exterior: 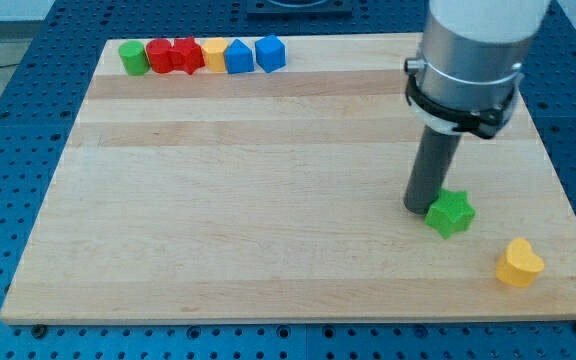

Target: Push the blue cube into the green star

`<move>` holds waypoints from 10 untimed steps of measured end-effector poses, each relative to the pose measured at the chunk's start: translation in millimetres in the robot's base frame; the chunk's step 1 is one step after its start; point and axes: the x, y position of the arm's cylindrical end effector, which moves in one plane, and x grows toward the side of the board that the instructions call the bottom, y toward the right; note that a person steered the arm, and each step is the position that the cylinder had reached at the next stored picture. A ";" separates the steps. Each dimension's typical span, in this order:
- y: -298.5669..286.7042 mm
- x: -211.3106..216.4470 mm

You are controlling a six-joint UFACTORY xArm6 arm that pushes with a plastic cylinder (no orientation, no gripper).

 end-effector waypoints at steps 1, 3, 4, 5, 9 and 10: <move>14.0 12.6; 32.9 24.6; 19.8 -8.8; 18.7 -87.1; -121.3 -315.1; -151.8 -308.4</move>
